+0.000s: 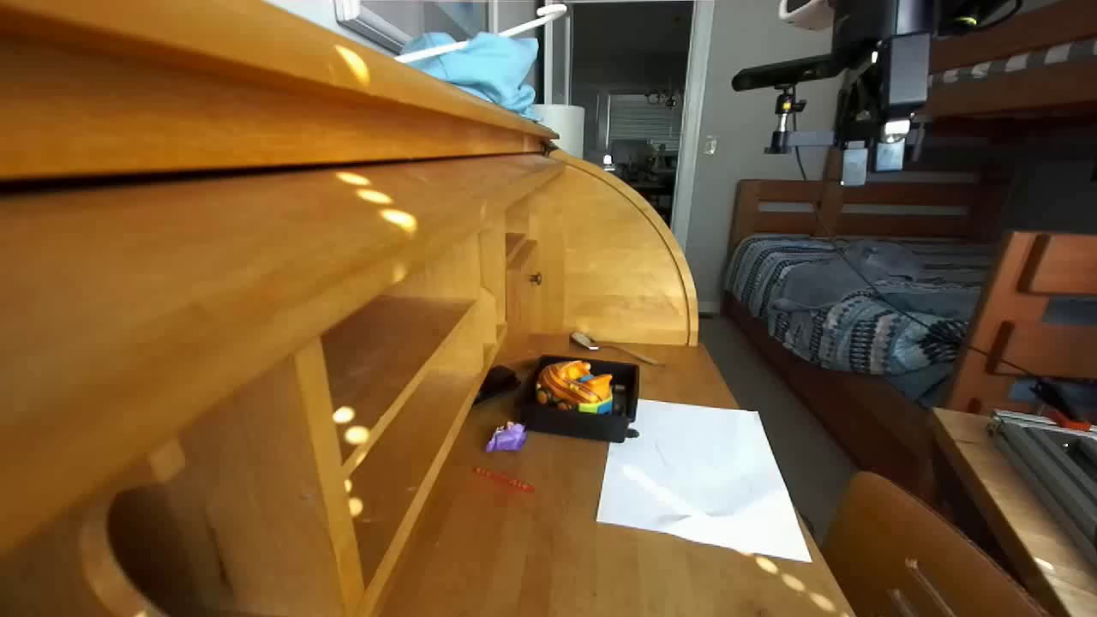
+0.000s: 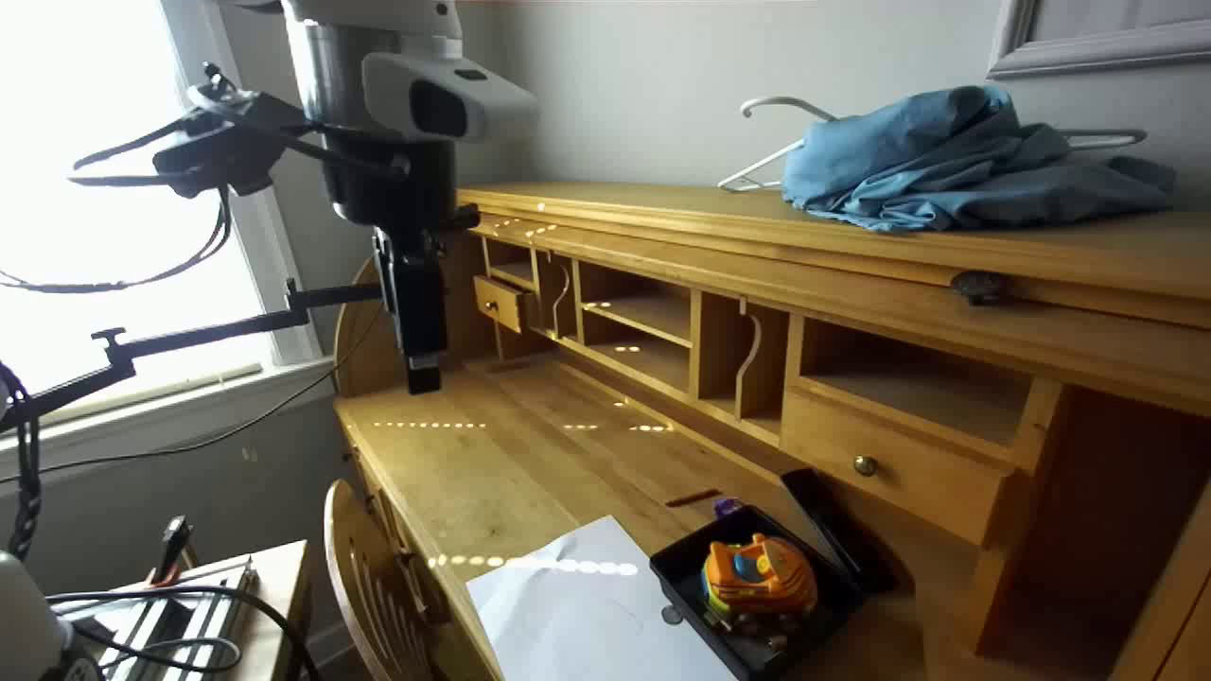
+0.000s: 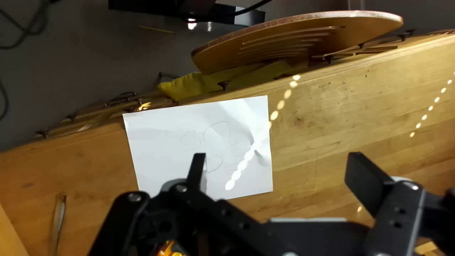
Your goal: Use the blue towel to wipe the top of the shelf.
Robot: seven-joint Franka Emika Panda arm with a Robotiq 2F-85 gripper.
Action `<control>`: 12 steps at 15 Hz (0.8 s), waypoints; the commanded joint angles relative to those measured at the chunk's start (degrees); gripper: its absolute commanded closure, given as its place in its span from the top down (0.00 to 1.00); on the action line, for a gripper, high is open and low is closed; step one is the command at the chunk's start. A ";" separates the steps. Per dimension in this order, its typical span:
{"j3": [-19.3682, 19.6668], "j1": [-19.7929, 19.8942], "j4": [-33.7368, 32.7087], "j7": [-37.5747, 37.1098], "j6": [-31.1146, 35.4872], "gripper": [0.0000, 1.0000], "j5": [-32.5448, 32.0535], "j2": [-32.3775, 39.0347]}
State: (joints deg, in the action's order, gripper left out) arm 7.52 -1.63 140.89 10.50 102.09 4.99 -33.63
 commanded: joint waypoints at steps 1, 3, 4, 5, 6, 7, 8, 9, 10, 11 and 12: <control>-0.74 0.91 -0.11 0.40 -0.16 1.00 0.39 0.10; -0.74 0.91 -0.11 0.40 -0.16 1.00 0.39 0.11; -0.74 0.91 -0.11 0.40 -0.16 1.00 0.39 0.11; -0.74 0.91 -0.11 0.40 -0.16 1.00 0.39 0.11; -0.74 0.91 -0.11 0.40 -0.16 1.00 0.39 0.11; -0.74 0.91 -0.11 0.40 -0.16 1.00 0.39 0.11; -0.74 0.91 -0.11 0.40 -0.16 1.00 0.39 0.11; -0.74 0.91 -0.11 0.39 -0.16 1.00 0.39 0.11; -0.92 1.20 0.04 -0.83 1.25 1.00 0.79 -0.01; -0.64 1.35 -0.06 -2.64 2.94 1.00 3.00 -0.18; -0.26 1.38 -0.24 -3.76 4.18 1.00 5.14 -0.29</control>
State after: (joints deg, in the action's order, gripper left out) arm 7.36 -1.30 140.88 9.54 103.32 5.56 -33.62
